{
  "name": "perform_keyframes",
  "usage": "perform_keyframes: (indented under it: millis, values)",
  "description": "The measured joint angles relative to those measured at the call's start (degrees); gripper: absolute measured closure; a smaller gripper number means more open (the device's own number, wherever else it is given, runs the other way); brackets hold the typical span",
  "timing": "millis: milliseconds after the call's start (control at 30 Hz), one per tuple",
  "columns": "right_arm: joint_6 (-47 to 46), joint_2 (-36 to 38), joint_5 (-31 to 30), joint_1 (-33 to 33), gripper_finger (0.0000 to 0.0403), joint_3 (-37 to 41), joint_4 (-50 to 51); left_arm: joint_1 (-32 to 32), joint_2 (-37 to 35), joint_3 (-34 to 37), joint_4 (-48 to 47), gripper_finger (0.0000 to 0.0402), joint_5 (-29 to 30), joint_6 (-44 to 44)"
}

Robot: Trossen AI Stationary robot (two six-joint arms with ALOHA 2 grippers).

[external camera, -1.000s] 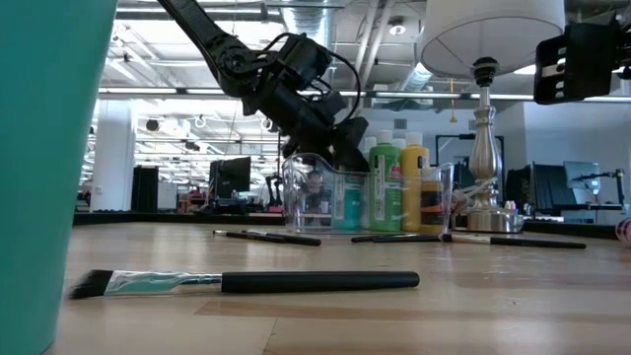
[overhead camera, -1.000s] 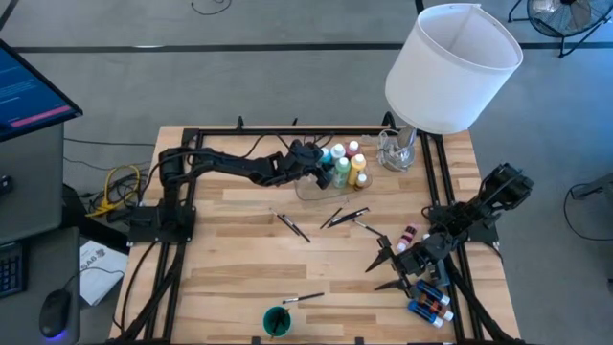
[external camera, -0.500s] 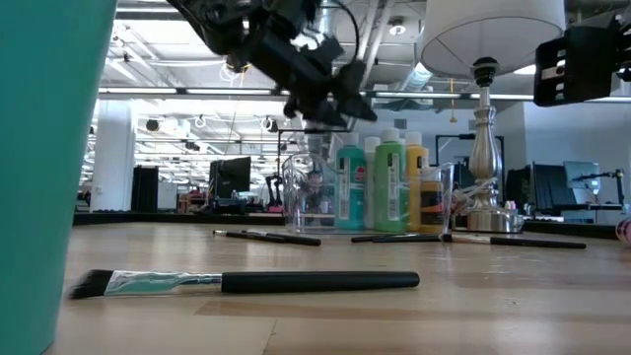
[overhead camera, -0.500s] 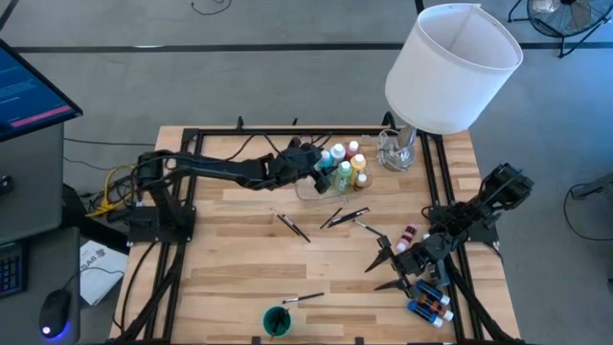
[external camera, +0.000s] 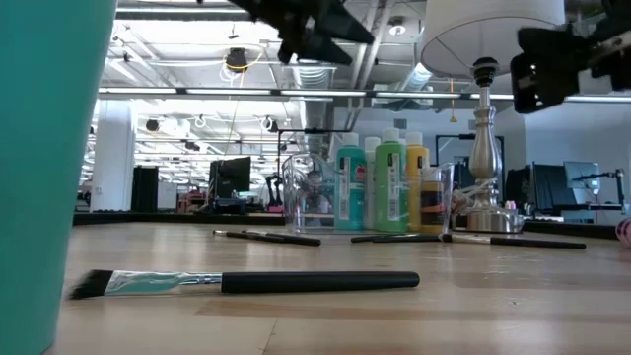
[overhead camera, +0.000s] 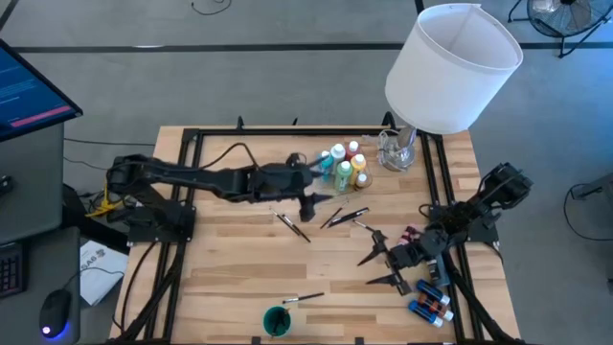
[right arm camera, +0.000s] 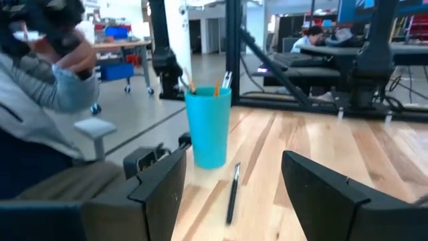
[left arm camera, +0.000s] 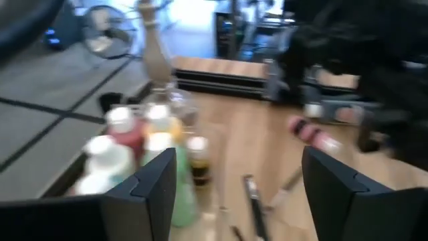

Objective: Pick & Place Paint Supplies
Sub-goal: Put the silver paintbrush into the green cup

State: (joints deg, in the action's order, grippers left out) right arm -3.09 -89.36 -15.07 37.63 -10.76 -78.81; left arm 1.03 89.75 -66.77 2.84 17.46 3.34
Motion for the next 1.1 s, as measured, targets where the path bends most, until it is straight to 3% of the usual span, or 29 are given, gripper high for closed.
perform_keyframes:
  millis: [167,533,867,1100]
  values:
    - [0.0,0.0,0.0,-1.1,0.0163,-2.6,0.6,4.0,-0.4,1.7,0.9,0.0193,-4.4,0.1]
    - [-1.9,0.0,0.0,-1.3,0.0163,-9.5,4.1,9.7,-4.6,5.5,2.9,0.0211,-4.0,-7.4]
    - [-4.6,0.3,0.0,-4.6,0.0163,-23.2,22.6,10.3,-16.7,14.3,4.0,0.0232,-1.9,-5.8]
    - [-10.9,6.9,0.1,-7.3,0.0163,-29.7,46.4,10.3,-24.7,20.3,5.6,0.0238,-2.4,-4.4]
